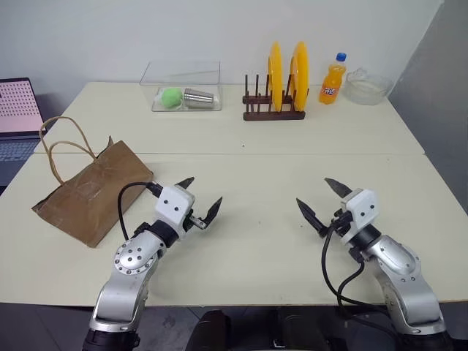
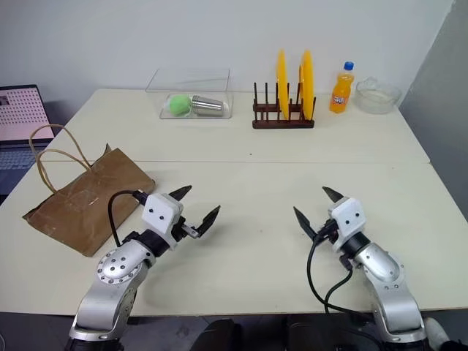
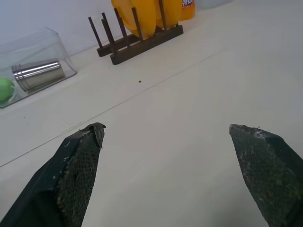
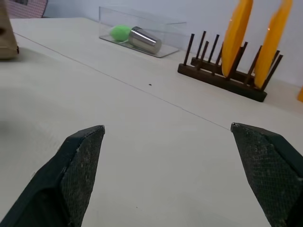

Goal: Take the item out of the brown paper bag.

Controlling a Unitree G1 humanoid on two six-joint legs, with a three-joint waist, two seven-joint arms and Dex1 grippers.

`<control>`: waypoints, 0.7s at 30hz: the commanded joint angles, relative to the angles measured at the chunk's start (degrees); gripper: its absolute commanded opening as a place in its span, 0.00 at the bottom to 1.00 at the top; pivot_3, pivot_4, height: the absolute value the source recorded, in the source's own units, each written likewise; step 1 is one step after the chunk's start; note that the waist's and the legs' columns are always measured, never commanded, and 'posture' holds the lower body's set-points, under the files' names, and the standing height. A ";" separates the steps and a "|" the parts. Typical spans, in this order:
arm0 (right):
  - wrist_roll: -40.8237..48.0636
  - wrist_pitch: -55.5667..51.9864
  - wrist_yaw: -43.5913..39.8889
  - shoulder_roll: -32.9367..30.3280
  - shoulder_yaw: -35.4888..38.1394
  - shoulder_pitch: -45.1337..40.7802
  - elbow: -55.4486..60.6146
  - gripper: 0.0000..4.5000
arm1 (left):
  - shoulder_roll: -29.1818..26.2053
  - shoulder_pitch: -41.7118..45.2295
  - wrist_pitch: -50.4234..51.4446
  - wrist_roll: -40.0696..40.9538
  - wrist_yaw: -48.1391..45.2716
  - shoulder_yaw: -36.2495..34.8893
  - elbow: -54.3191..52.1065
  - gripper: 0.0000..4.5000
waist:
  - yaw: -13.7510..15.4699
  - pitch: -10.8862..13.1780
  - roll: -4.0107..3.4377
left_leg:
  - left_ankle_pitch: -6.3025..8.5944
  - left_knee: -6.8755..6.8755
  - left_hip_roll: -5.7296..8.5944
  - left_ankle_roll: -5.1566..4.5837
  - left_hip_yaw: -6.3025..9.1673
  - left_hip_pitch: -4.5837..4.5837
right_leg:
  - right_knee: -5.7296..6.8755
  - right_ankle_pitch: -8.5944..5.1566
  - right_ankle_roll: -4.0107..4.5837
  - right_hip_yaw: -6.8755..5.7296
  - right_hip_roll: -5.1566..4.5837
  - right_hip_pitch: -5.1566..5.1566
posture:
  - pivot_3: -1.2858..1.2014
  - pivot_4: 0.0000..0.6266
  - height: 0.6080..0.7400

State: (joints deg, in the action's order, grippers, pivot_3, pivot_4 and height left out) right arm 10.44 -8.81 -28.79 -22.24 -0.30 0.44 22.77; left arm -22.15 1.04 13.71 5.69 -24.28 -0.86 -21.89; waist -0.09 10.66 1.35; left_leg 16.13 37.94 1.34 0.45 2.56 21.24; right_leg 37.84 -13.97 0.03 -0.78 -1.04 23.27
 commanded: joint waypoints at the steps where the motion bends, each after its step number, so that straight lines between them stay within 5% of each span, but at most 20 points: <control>1: 4.28 -0.59 -4.79 -1.83 -0.17 -3.73 2.32 1.00 | 1.18 -1.59 -0.23 1.21 2.18 -2.90 -3.97 0.99 | -0.08 0.00 0.00 | 0.00 0.00 0.00 0.00 -0.01 0.00 | -0.01 0.00 0.00 0.00 0.00 0.00 | 0.52 0.24 1.00; 12: 19.43 -11.47 -24.48 -7.45 -4.50 -25.03 -1.99 1.00 | 5.49 -16.32 2.76 5.48 9.77 -17.99 -19.07 0.99 | 0.01 0.04 0.04 | 0.00 -0.01 -0.01 -0.01 0.13 0.02 | -0.06 0.00 0.02 -0.11 0.00 -0.01 | 0.52 0.24 1.00; 21: 20.04 -11.06 -34.32 -5.46 -9.18 -34.40 -9.38 1.00 | -4.26 -23.00 13.79 27.60 2.88 -43.96 -18.22 0.99 | 0.13 0.04 0.08 | 0.00 0.02 -0.02 -0.01 0.28 0.14 | -0.14 -0.01 0.04 -0.28 -0.01 0.01 | 0.52 0.24 1.00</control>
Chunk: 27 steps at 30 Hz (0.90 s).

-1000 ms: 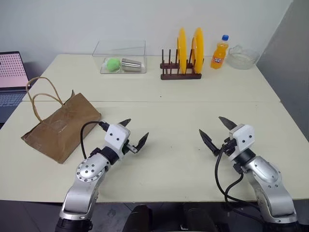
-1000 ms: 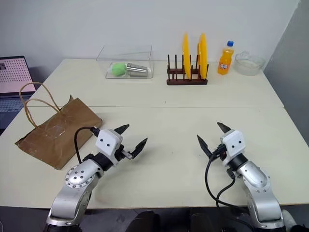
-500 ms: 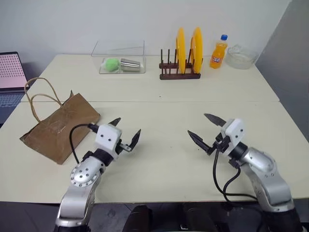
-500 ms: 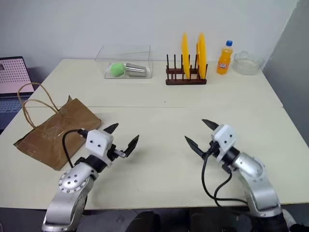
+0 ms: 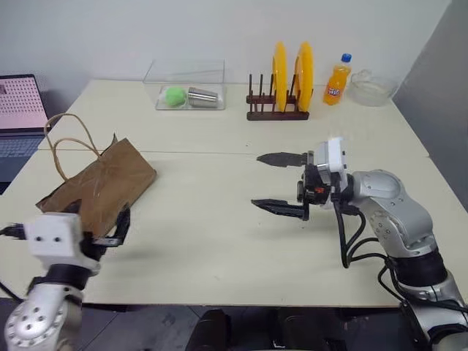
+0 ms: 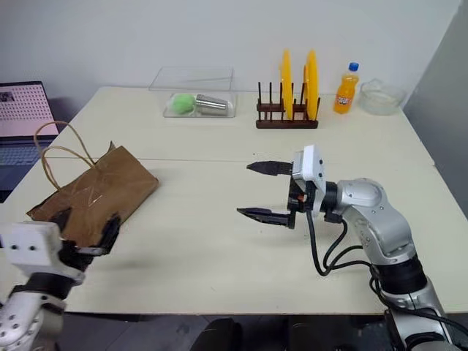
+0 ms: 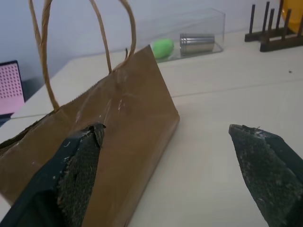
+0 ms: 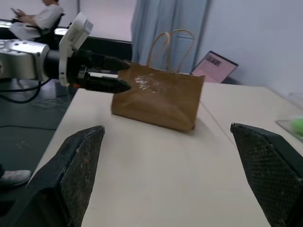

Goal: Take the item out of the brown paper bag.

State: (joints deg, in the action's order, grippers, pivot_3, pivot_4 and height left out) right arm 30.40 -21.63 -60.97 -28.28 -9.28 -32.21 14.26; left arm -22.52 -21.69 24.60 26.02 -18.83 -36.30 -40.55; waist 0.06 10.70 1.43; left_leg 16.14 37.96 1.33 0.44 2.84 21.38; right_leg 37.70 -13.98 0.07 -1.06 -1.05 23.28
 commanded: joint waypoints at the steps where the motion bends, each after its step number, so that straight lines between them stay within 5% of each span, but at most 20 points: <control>1: -0.30 2.30 -2.55 0.93 -0.47 -2.06 -1.54 1.00 | -5.80 -0.20 4.09 9.66 -3.41 -11.12 1.87 0.99 | -0.03 0.00 -0.01 | 0.00 0.00 0.00 0.00 0.00 0.00 | 0.00 0.00 0.00 0.00 0.00 0.00 | 0.52 0.24 1.00; 8: -1.97 3.38 -2.37 3.12 -1.50 -2.63 -1.81 1.00 | -24.72 4.20 13.51 19.22 -13.85 -19.29 18.14 0.99 | -0.06 0.05 -0.08 | 0.00 -0.01 0.00 0.01 0.04 0.01 | 0.00 -0.03 0.04 -0.05 -0.01 0.04 | 0.52 0.24 1.00; 18: -0.57 -0.62 -1.44 1.53 -1.71 -1.37 5.40 1.00 | -41.34 16.71 12.41 11.43 -28.18 -4.91 41.99 0.99 | -0.19 0.07 -0.12 | 0.00 -0.04 0.00 0.04 -0.01 0.40 | 0.04 -0.01 0.08 0.03 -0.03 0.52 | 0.52 0.24 1.00; 27: 0.14 -2.62 -3.30 -1.06 -2.29 -2.23 8.91 1.00 | -45.91 31.38 8.90 3.76 -37.61 10.78 55.90 0.99 | -0.21 0.08 -0.13 | 0.00 -0.07 0.01 0.04 -0.08 0.65 | 0.07 0.17 0.37 0.04 -0.09 0.81 | 0.52 0.24 1.00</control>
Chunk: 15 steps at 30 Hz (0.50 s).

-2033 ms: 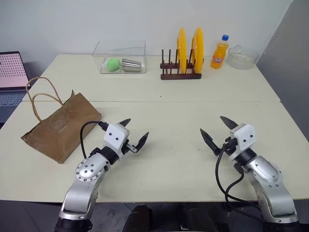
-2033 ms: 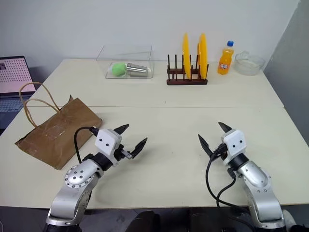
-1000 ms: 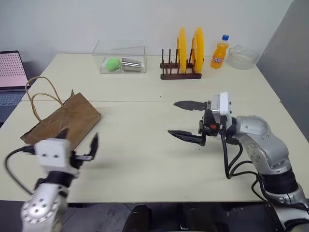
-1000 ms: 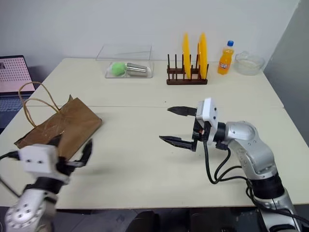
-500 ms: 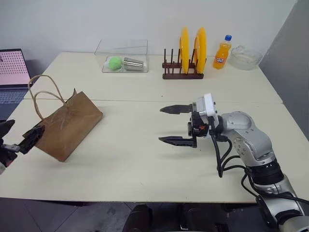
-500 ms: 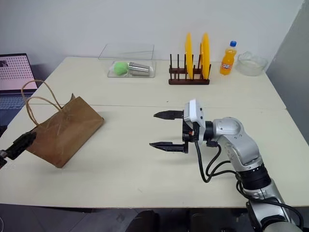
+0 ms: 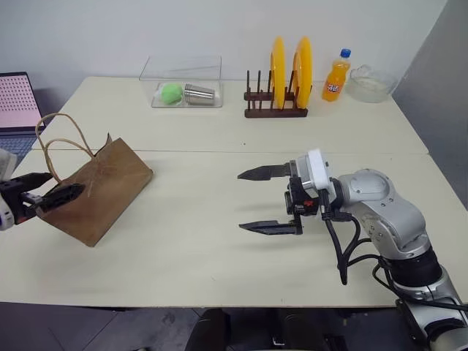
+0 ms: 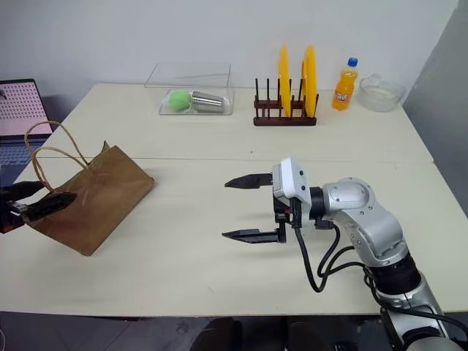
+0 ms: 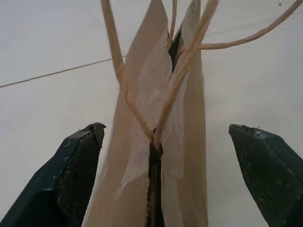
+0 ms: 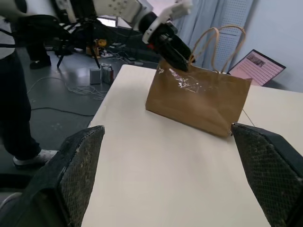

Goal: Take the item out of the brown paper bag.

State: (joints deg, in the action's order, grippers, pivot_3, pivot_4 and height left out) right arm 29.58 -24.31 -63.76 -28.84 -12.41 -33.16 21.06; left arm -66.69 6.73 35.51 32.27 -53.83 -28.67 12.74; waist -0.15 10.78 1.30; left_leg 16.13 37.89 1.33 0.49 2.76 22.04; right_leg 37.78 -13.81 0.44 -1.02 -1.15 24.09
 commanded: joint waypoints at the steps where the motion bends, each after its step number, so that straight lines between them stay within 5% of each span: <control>1: 0.86 0.08 -0.51 -0.66 0.80 -1.35 2.14 1.00 | -1.81 4.32 -2.48 -3.35 -3.39 4.53 3.74 0.99 | 0.00 0.00 0.00 | 0.00 0.00 0.00 0.00 0.00 0.00 | 0.00 0.00 0.00 0.00 0.00 0.00 | 0.52 0.24 1.00; 11: 0.88 -0.43 0.53 -2.13 0.79 -0.27 4.00 1.00 | -1.80 16.10 -6.61 -12.20 -7.32 14.26 14.82 0.99 | -0.01 -0.01 0.01 | 0.00 0.04 0.00 -0.01 -0.04 0.00 | 0.13 0.00 -0.01 0.00 0.00 0.03 | 0.52 0.24 1.00; 15: 0.69 -0.62 1.01 -2.49 0.69 0.20 4.69 1.00 | -1.19 19.20 -6.68 -13.40 -8.91 15.98 16.07 0.73 | 0.03 -0.01 0.03 | -0.01 0.06 0.00 -0.01 -0.03 0.01 | 0.17 0.00 -0.02 -0.02 0.00 0.03 | 0.52 0.24 1.00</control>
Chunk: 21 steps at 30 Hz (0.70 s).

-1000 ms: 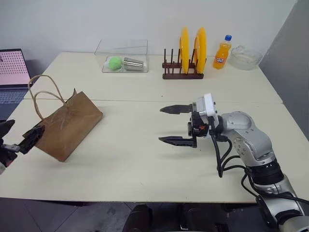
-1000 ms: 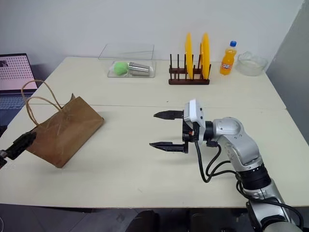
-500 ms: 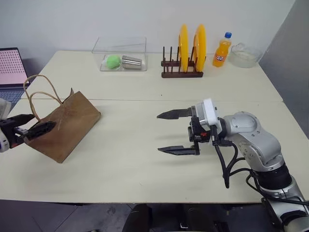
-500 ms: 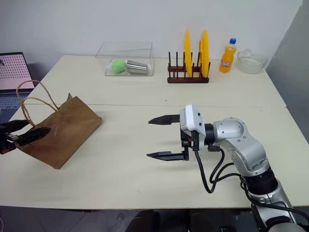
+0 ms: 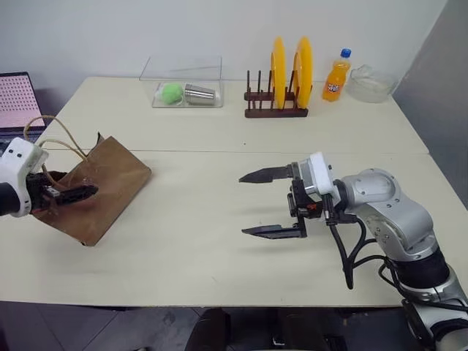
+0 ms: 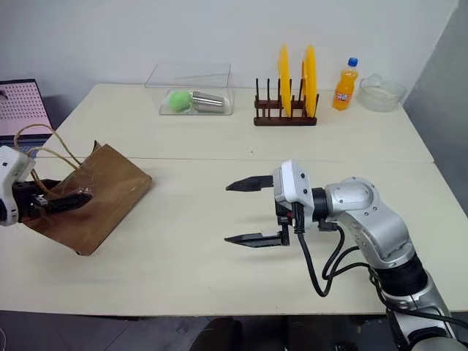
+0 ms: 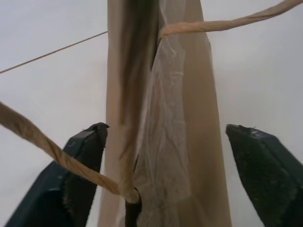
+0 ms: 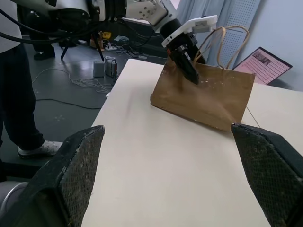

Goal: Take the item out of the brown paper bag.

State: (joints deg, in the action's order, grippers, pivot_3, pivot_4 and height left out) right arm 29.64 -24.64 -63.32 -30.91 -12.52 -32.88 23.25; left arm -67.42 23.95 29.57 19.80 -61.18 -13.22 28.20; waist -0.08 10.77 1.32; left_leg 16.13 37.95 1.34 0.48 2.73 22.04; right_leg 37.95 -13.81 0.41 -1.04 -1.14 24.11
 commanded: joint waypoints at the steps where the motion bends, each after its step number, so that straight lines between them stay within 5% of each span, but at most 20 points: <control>1: 0.60 -0.29 0.62 -0.51 0.81 0.03 2.60 1.00 | -0.46 2.46 -0.65 -1.13 -1.89 0.68 0.96 0.66 | -0.07 0.00 0.01 | 0.00 0.01 0.00 0.00 -0.01 0.00 | 0.01 0.00 0.00 0.00 0.00 0.00 | 0.52 0.24 1.00; 10: 0.22 0.19 1.01 -0.84 0.72 0.54 2.63 1.00 | -1.80 2.27 2.21 -0.85 -6.67 0.49 0.47 0.03 | -0.21 0.00 0.01 | 0.00 0.01 0.00 0.00 -0.02 -0.01 | 0.04 -0.01 -0.02 0.01 0.01 0.01 | 0.52 0.24 1.00; 21: -0.75 0.68 1.25 -1.21 1.11 1.63 2.61 1.00 | -1.80 6.32 2.15 -0.25 -9.47 0.83 -2.98 0.01 | -0.07 -0.01 0.02 | 0.00 0.02 0.00 0.00 -0.02 0.00 | 0.05 0.00 -0.01 0.01 0.01 0.00 | 0.52 0.24 1.00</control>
State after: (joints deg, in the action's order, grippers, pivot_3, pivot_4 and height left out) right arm 28.34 -24.53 -62.35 -31.60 -12.43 -31.67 24.02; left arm -67.75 27.71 32.22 18.97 -69.56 -11.56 27.41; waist -0.15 10.76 1.34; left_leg 16.13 37.99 1.35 0.48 2.73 22.05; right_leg 38.01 -13.81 0.40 -1.03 -1.13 24.11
